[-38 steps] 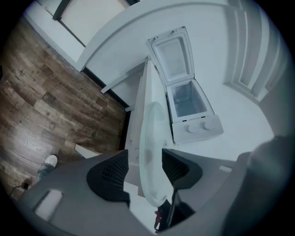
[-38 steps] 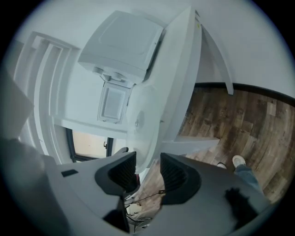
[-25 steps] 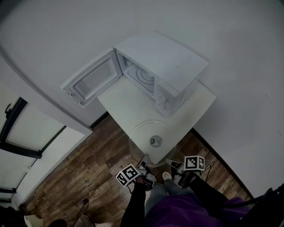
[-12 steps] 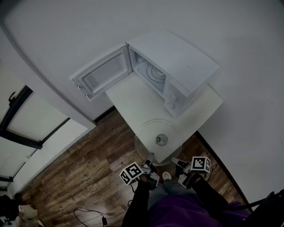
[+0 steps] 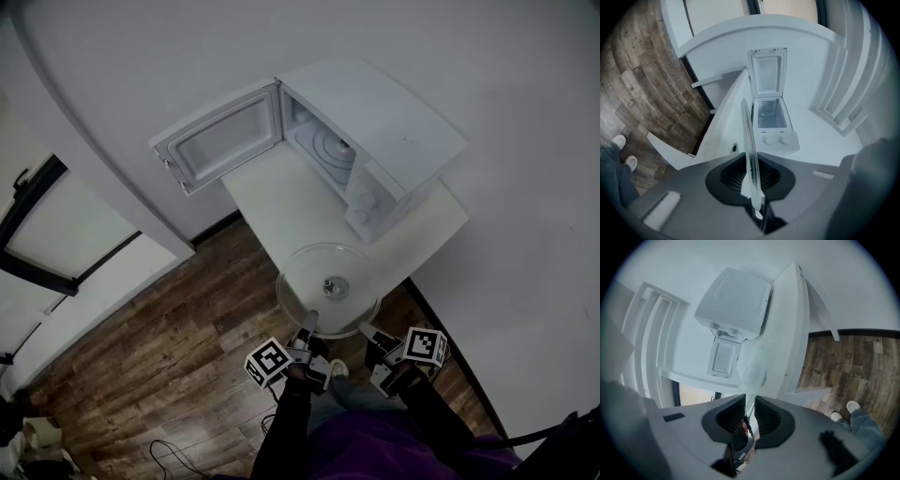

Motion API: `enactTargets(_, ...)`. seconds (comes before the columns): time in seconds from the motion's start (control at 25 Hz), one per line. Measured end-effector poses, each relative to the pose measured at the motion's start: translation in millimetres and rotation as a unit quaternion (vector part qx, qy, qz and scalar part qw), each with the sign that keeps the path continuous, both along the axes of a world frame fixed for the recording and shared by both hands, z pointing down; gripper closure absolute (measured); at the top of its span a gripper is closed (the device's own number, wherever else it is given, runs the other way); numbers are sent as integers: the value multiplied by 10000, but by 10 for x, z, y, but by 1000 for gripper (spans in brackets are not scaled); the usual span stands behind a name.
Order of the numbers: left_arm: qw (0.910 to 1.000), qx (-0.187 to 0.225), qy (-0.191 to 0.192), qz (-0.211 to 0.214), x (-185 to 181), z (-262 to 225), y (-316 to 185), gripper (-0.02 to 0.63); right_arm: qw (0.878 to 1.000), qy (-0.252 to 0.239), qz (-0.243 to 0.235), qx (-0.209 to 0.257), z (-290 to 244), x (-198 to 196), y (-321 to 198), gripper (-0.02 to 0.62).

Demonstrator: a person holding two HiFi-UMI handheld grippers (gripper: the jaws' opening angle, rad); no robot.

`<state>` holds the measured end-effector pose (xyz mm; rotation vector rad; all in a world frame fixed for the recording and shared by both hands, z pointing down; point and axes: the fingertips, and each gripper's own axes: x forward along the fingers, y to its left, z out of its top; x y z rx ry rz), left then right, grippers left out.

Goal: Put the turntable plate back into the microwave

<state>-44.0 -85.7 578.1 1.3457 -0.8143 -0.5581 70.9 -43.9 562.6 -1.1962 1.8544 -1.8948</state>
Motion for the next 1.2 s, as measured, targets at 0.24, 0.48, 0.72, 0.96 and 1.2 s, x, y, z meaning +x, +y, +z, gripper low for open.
enactTargets(0.24, 9988, 218, 209, -380, -97, -174, -1, 568, 9996, 90, -88, 234, -183, -74, -67, 534)
enactTargets(0.48, 9933, 833, 457, -654, -305, -581, -124, 571, 9969, 135, -351, 685, -498, -265, -217, 534)
enactTargets(0.72, 9816, 1472, 634, -1042, -634, -1055, -259, 572, 9832, 506, -919, 1491, -965, -575, -443, 531)
enactTargets(0.96, 9677, 1847, 850, -1489, -1107, -1423, -364, 572, 9710, 648, -1150, 1991, -1350, -1041, -633, 522)
enactTargets(1.2, 9588, 2012, 778, -1850, -1465, -1619, -499, 571, 9335, 2125, -1281, 2588, -1564, -1363, -832, 488)
